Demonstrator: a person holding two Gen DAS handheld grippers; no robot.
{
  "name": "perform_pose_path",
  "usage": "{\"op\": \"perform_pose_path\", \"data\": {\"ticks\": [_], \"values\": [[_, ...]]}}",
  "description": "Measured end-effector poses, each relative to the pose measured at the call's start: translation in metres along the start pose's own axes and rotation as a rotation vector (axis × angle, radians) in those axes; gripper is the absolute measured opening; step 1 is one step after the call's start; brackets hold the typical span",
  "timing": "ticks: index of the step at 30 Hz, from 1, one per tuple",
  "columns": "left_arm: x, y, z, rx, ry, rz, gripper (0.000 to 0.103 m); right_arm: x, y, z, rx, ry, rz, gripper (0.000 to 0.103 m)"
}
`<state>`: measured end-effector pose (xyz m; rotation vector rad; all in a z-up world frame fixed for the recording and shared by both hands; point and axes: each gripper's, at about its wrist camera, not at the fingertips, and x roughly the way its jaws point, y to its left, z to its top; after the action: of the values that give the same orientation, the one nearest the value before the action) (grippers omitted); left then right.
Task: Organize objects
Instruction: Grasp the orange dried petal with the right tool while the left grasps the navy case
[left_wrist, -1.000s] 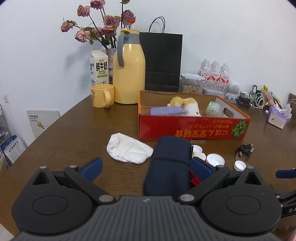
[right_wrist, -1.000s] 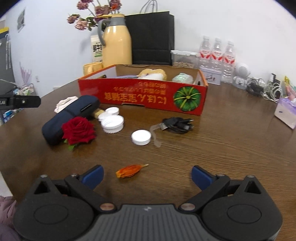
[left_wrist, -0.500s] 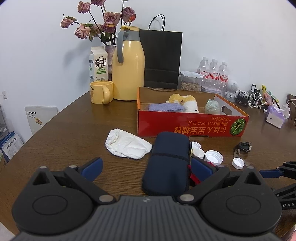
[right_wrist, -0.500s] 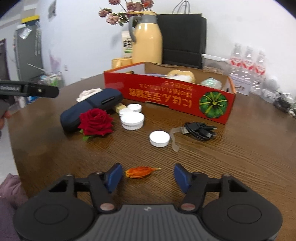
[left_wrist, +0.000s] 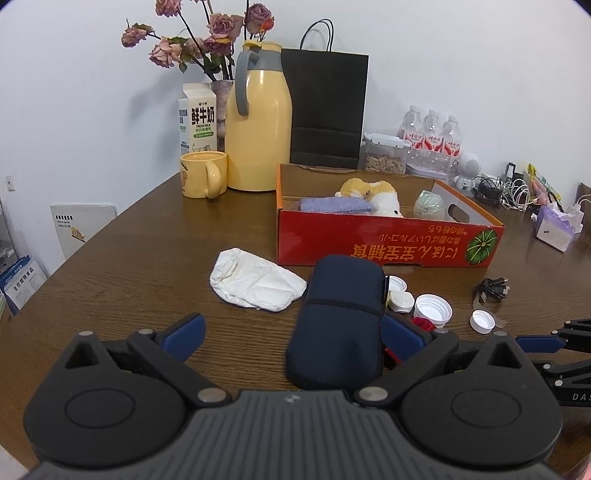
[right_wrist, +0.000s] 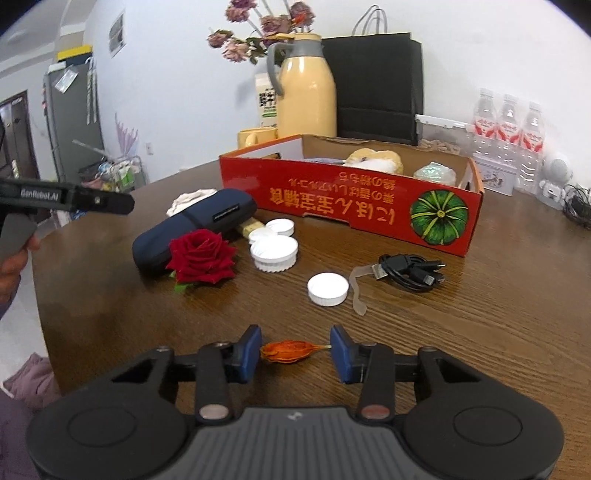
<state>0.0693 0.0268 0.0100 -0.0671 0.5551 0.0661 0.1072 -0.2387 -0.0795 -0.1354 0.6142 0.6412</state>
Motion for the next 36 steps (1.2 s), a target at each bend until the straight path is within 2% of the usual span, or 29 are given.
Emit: {"op": "perform_pose_path", "data": {"ticks": [16, 22, 25, 28, 34, 36], "values": [[0.073, -0.028, 0.018, 0.036, 0.095, -0.075, 0.103, -0.001, -0.015, 0.012, 0.127, -0.089, -0.199, 0.040], [0.093, -0.033, 0.013, 0.053, 0.153, -0.088, 0.103, 0.001, -0.014, 0.016, 0.124, -0.096, -0.200, 0.040], [0.099, -0.032, 0.008, 0.047, 0.182, -0.071, 0.103, 0.003, -0.014, 0.016, 0.126, -0.093, -0.197, 0.040], [0.099, -0.026, 0.008, 0.018, 0.190, -0.080, 0.103, 0.004, -0.013, 0.015, 0.126, -0.091, -0.192, 0.040], [0.094, -0.026, 0.003, 0.031, 0.193, -0.076, 0.103, 0.005, -0.012, 0.015, 0.128, -0.089, -0.190, 0.040], [0.091, -0.026, 0.002, 0.032, 0.184, -0.074, 0.093, 0.004, -0.012, 0.014, 0.128, -0.089, -0.189, 0.040]]}}
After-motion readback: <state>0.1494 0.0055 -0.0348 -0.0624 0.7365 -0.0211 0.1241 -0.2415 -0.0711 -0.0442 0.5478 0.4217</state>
